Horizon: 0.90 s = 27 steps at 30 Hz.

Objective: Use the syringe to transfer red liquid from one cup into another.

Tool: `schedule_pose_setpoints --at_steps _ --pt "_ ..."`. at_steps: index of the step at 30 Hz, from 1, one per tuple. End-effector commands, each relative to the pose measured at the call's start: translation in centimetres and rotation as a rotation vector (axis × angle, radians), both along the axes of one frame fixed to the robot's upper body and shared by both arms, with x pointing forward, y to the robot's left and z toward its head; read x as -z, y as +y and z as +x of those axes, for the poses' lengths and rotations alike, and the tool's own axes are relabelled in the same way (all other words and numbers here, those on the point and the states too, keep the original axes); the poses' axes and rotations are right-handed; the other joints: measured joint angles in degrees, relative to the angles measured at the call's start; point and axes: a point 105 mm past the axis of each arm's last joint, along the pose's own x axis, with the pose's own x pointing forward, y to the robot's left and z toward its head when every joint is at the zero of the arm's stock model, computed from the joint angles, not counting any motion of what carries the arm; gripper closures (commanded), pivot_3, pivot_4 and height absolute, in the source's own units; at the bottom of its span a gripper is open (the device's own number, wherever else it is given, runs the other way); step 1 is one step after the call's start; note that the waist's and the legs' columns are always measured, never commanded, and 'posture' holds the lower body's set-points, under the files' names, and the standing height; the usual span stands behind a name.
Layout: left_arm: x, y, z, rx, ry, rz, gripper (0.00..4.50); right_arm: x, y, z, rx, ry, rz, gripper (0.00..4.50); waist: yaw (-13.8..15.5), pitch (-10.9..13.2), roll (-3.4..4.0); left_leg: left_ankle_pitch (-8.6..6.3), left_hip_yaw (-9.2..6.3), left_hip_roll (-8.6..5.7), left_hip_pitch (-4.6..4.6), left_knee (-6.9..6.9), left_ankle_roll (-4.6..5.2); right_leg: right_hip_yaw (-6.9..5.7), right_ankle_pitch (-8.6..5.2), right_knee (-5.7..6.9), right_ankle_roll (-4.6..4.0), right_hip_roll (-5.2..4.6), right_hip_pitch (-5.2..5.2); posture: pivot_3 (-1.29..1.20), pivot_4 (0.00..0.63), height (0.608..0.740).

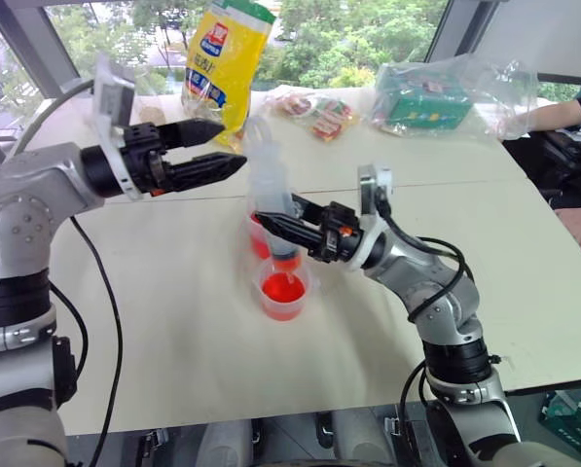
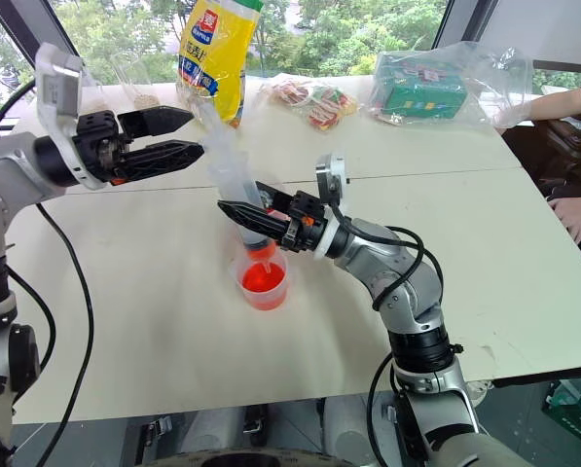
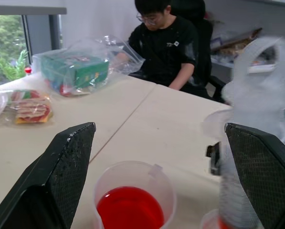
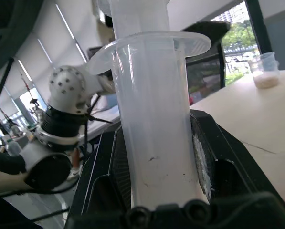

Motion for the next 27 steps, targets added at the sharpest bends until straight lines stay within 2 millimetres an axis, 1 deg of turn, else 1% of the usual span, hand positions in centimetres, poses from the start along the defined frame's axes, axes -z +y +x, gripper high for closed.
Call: schedule_pose_setpoints --at_steps 1,9,15,23,27 --pt "-1.4 -0.2 -1.0 0.032 -0.058 0.001 0.04 -0.4 0.0 -0.3 -0.005 -0.047 0.014 3.12 0.01 0.0 0.0 0.0 0.0 0.0 0.0 0.0 0.0 0.0 0.0 0.0 0.0 0.0 0.0 0.0 0.15 0.74" --pt "-1.8 -1.0 -1.0 0.056 -0.071 -0.033 0.04 0.0 0.3 -0.3 -0.005 -0.05 0.007 3.12 0.07 0.0 0.0 0.0 0.0 0.0 0.0 0.0 0.0 0.0 0.0 0.0 0.0 0.0 0.0 0.0 0.15 0.74" --pt "-1.6 -0.2 -1.4 0.059 -0.07 -0.011 0.04 0.1 0.3 -0.1 -0.003 -0.053 0.001 3.12 0.01 0.0 -0.01 0.0 0.0 0.0 0.0 0.0 0.0 0.0 0.0 0.0 0.0 0.01 0.0 0.0 0.15 0.74" --pt "-1.4 0.3 -2.1 0.07 -0.067 0.017 0.04 0.0 -0.1 0.5 0.008 -0.06 -0.002 3.12 0.02 0.0 -0.01 0.0 0.0 0.0 0.0 0.0 0.0 0.01 0.0 0.0 0.0 0.01 0.0 0.0 0.15 0.74" --pt "-1.5 0.6 -1.9 0.058 -0.069 0.015 0.04 0.0 -0.1 0.5 0.005 -0.062 -0.006 3.12 0.04 0.0 -0.01 0.0 -0.01 0.0 0.0 0.0 0.0 0.0 0.0 0.0 -0.01 0.01 0.0 0.0 0.15 0.74"
